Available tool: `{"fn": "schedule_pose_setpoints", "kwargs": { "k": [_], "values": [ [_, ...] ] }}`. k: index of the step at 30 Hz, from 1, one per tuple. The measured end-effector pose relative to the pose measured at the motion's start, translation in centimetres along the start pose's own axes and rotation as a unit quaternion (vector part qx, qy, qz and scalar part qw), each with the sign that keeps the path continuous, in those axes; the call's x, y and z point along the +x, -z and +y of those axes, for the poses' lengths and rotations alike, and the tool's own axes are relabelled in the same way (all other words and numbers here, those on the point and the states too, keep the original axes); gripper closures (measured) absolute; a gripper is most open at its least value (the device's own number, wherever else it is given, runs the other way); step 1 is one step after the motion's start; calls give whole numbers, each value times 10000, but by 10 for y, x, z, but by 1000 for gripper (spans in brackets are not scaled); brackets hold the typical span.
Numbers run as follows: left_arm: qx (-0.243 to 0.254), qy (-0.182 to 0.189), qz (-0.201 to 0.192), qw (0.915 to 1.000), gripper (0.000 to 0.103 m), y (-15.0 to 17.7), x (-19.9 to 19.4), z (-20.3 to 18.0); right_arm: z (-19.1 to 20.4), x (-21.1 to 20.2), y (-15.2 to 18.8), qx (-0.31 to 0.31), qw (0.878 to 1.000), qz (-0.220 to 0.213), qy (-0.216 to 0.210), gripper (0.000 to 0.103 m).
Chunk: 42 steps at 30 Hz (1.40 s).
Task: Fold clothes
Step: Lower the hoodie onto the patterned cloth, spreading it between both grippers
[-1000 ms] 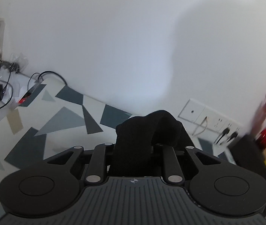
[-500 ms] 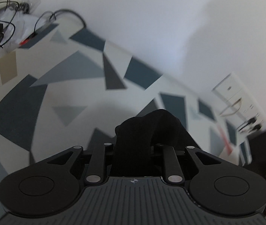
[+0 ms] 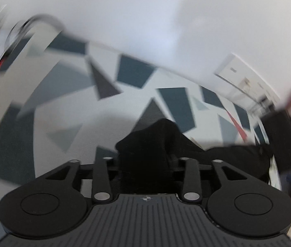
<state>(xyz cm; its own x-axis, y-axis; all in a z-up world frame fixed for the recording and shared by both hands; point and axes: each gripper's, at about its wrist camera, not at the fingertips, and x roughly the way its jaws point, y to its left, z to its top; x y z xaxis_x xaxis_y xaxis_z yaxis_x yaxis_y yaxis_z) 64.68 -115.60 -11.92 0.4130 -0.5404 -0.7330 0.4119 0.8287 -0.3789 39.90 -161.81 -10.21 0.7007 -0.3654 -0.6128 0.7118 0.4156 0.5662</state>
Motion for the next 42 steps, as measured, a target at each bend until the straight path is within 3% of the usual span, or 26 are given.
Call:
{"fn": "schedule_pose_setpoints", "kwargs": {
  "k": [3, 7, 8, 9, 11, 14, 18, 22, 25, 27, 31, 34, 36, 37, 39, 40, 41, 42],
  "values": [
    [775, 8, 87, 9970, 58, -13, -8, -20, -8, -18, 13, -243, 9994, 210, -98, 2],
    [1104, 54, 425, 9930, 50, -24, -19, -29, 4, -26, 44, -1054, 9932, 420, -268, 1],
    [1098, -28, 463, 9929, 43, -22, -23, -28, 8, -29, 53, -1202, 9920, 355, -161, 1],
    [1099, -149, 470, 9927, 34, -18, -25, -26, 8, -31, 61, -1182, 9925, 317, -39, 1],
    [1129, -322, 532, 9917, 31, -10, -31, -25, 8, -35, 77, -1134, 9930, 246, 197, 1],
    [1572, -342, 490, 9858, 31, 8, -48, -37, 1, -37, 92, -807, 9960, 365, 120, 1],
    [2087, -520, 371, 9759, 23, 37, -68, -60, 14, -45, 107, -1218, 9913, 498, -87, 1],
    [2006, -419, 635, 9767, 20, 68, -74, -67, 36, -56, 124, -1962, 9798, 351, -141, 1],
    [2017, -965, 147, 9746, 20, 99, -88, -78, 48, -67, 138, -2310, 9716, 70, -509, 1],
    [2060, -1033, 148, 9730, 20, 114, -90, -85, 51, -73, 148, -2425, 9680, -112, -630, 1],
    [1858, -890, 758, 9756, 19, 132, -79, -84, 59, -83, 167, -2756, 9574, -411, -762, 1],
    [2089, -1195, 946, 9660, 20, 151, -78, -91, 62, -89, 172, -3068, 9448, -180, -1134, 1],
    [2088, -1075, 1119, 9656, 20, 161, -75, -93, 62, -95, 174, -3198, 9379, -167, -1332, 1],
    [2050, -1025, 1207, 9659, 21, 166, -74, -93, 62, -98, 174, -3222, 9371, -196, -1333, 1],
    [1919, -1126, 1124, 9684, 42, 168, -72, -90, 61, -100, 173, -3218, 9370, -112, -1355, 1],
    [1809, -1230, 1065, 9699, 64, 166, -72, -87, 60, -101, 173, -3186, 9382, -66, -1352, 1],
    [1585, -1163, 1016, 9752, 78, 161, -77, -80, 59, -101, 172, -3130, 9400, -20, -1360, 1],
    [1361, -1097, 965, 9799, 87, 156, -81, -73, 57, -102, 171, -3073, 9417, 25, -1368, 1]
  ]
}}
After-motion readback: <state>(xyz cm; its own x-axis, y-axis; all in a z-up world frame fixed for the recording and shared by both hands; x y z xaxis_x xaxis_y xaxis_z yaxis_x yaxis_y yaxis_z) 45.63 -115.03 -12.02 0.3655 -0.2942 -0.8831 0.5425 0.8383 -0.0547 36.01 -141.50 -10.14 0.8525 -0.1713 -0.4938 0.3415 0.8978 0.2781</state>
